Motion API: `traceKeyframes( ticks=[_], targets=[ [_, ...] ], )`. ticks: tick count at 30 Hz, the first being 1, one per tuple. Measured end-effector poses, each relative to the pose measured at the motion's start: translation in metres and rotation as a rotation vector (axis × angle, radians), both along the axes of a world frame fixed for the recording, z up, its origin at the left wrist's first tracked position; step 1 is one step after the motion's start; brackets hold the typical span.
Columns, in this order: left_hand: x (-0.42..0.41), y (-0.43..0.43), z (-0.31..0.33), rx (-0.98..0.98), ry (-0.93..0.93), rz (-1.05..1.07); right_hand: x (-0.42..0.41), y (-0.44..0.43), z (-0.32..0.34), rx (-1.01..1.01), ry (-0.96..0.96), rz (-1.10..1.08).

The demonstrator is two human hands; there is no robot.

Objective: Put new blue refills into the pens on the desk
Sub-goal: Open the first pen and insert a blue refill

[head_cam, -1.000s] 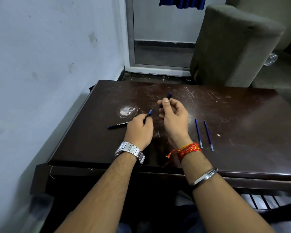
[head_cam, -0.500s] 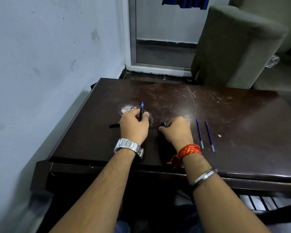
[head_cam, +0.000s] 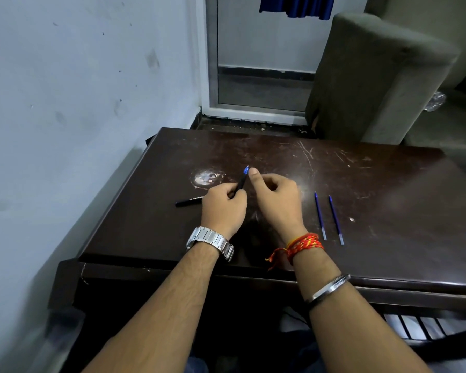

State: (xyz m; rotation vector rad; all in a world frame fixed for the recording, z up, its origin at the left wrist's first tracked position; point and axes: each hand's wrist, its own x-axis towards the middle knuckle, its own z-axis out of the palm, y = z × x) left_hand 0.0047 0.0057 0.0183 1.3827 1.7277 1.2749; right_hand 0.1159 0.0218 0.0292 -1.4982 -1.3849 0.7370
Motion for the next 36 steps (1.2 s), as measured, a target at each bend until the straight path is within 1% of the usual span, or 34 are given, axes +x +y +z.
traceKeyframes(
  ticks=[2,3,5,7,9,11,13,17,21,23,25,27,29,31,36],
  targets=[
    [0.0022,-0.002,0.0006,0.016,0.042,-0.037,-0.0052,0.001,-0.0027,-0.02,0.13,0.066],
    [0.0034,-0.0034,0.0008,0.033,0.066,-0.048,-0.0073,0.0018,-0.004,-0.03,0.156,0.071],
    [0.0049,-0.0059,0.0009,0.074,0.097,-0.069,-0.0091,0.0025,-0.0051,-0.037,0.199,0.04],
    [0.0049,-0.0064,0.001,0.103,0.081,-0.082,-0.0078,0.0032,-0.0053,-0.031,0.27,0.019],
    [0.0035,-0.0055,0.0003,0.123,0.074,-0.05,-0.0052,0.0042,-0.0044,-0.004,0.271,0.021],
    [0.0023,-0.0046,0.0,0.145,0.106,-0.016,-0.0043,0.0039,-0.002,0.039,0.206,0.042],
    [0.0026,-0.0052,0.001,0.151,0.108,-0.038,-0.0053,0.0027,-0.0002,0.073,0.148,0.066],
    [0.0055,-0.005,0.0019,0.168,0.118,-0.088,-0.0045,0.002,0.0014,0.097,0.139,0.087],
    [0.0025,-0.0048,0.0021,0.18,0.056,-0.13,-0.0017,0.0038,0.0024,0.052,0.333,0.136],
    [0.0006,-0.0061,0.0021,0.194,0.044,-0.117,0.0003,0.0048,0.002,0.042,0.381,0.176],
    [0.0,-0.007,0.0024,0.209,0.057,-0.089,0.0002,0.0043,0.002,0.021,0.429,0.168],
    [-0.0004,-0.0067,0.0023,0.213,0.081,-0.073,-0.0017,0.0041,0.001,0.02,0.452,0.108],
    [-0.0007,-0.0056,0.0013,0.21,0.106,-0.088,-0.0033,0.0038,0.0006,0.049,0.423,0.059],
    [-0.0001,-0.0051,0.0005,0.209,0.106,-0.11,-0.0033,0.0041,0.0002,0.057,0.427,0.073],
    [0.0016,-0.0049,0.0004,0.22,0.059,-0.12,-0.0039,0.0046,0.0036,0.001,0.546,0.144]
  ],
)
